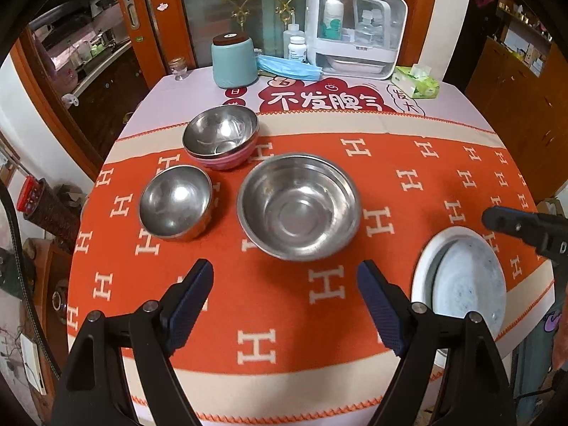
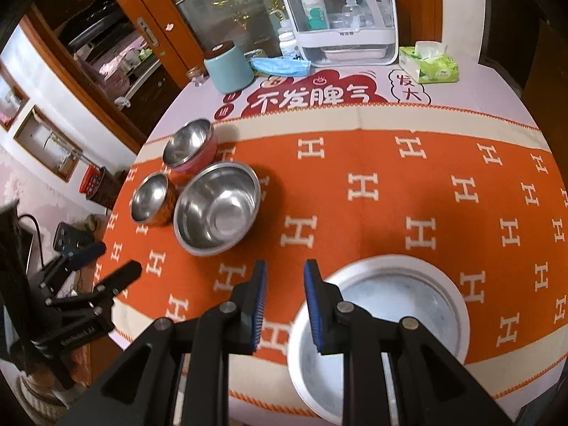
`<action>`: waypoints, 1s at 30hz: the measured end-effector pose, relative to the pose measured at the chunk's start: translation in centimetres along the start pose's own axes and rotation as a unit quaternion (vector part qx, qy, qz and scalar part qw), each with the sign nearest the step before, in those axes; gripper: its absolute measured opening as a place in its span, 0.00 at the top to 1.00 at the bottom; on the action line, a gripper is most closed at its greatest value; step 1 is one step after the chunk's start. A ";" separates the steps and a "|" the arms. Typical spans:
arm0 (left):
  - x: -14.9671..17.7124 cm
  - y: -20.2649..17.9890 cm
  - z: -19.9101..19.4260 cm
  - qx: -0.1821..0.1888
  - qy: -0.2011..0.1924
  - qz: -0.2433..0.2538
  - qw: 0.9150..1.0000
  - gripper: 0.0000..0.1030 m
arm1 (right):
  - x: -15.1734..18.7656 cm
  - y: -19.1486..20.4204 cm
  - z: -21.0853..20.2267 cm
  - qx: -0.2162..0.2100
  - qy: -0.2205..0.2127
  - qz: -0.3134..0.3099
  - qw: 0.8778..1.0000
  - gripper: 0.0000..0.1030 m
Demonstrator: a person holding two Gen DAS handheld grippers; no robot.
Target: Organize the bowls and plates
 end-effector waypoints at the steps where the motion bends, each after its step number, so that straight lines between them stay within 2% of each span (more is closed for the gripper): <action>1: -0.4 0.3 0.3 0.003 0.000 0.001 1.000 0.20 | -0.6 0.2 0.0 0.002 -0.003 0.003 1.000 0.80; 7: -2.5 2.0 2.6 0.013 0.010 0.000 1.000 0.20 | -3.6 1.5 1.2 0.003 -0.006 0.018 1.000 0.80; 12: -3.7 3.5 5.5 0.031 0.040 -0.016 0.999 0.20 | -5.2 2.2 3.5 0.004 0.006 0.027 1.000 0.79; 17: -4.6 4.3 8.4 0.073 0.071 -0.036 0.994 0.21 | -6.4 2.5 7.2 0.004 0.036 0.038 0.999 0.79; 24: -5.6 4.5 11.0 0.106 0.099 -0.051 0.988 0.21 | -7.6 2.8 11.3 0.006 0.072 0.042 0.996 0.79; 30: -6.5 4.8 12.9 0.126 0.122 -0.069 0.982 0.26 | -8.6 2.9 13.4 0.014 0.092 0.041 0.995 0.79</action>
Point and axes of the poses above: each gripper's, at about its wrist camera, not at the fingertips, and z roughly the way its jaws point, y to its left, x to its underside, the point moved 6 cm from there along z, roughly the way its jaws point, and after that the axes turned 12 degrees about y, right-handed, at the moved point
